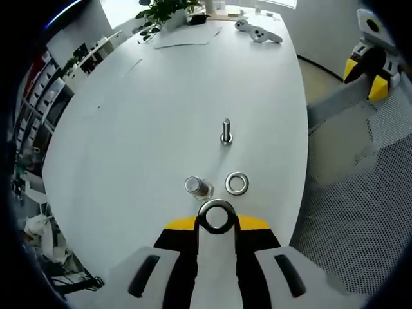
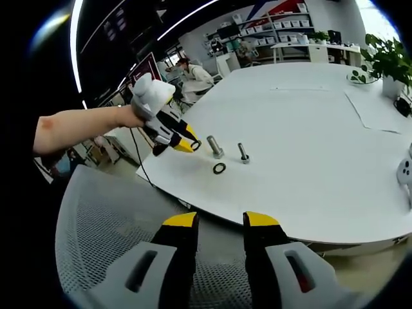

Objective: Place the washer onto the threaded stud by aligning its center hole with the stud, sliding it down to the base, and recovering from edge contact or off-axis alignment until the washer reaches the visible bottom stop.

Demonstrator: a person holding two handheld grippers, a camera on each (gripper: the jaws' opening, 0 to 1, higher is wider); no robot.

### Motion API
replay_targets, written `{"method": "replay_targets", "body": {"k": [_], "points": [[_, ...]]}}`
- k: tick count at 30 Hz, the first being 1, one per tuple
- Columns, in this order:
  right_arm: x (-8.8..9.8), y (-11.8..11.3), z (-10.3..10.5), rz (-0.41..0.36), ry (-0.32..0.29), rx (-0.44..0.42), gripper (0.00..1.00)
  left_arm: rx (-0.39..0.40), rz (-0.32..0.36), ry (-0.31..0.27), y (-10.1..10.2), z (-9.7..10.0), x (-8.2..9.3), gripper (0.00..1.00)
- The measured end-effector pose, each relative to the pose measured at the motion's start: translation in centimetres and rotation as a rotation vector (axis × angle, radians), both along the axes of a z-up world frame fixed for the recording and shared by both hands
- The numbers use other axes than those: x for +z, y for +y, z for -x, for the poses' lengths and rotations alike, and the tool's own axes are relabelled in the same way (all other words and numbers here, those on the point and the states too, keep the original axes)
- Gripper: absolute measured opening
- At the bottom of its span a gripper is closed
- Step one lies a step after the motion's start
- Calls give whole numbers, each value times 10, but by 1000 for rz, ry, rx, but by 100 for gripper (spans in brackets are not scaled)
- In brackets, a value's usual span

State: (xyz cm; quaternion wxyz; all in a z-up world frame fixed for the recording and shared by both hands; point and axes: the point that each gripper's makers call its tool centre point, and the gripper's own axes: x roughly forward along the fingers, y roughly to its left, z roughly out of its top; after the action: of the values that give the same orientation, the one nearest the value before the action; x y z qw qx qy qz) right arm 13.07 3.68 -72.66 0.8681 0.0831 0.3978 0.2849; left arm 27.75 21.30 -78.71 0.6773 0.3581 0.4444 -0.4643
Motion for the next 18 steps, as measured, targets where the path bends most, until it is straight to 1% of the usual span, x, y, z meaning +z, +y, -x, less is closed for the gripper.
{"method": "replay_targets", "body": {"k": [10, 18], "points": [[0, 0, 0, -2, -1, 1, 30, -4, 10, -30, -4, -9, 9, 19], [1, 0, 0, -5, -4, 0, 30, -3, 9, -48, -8, -17, 9, 19]]}}
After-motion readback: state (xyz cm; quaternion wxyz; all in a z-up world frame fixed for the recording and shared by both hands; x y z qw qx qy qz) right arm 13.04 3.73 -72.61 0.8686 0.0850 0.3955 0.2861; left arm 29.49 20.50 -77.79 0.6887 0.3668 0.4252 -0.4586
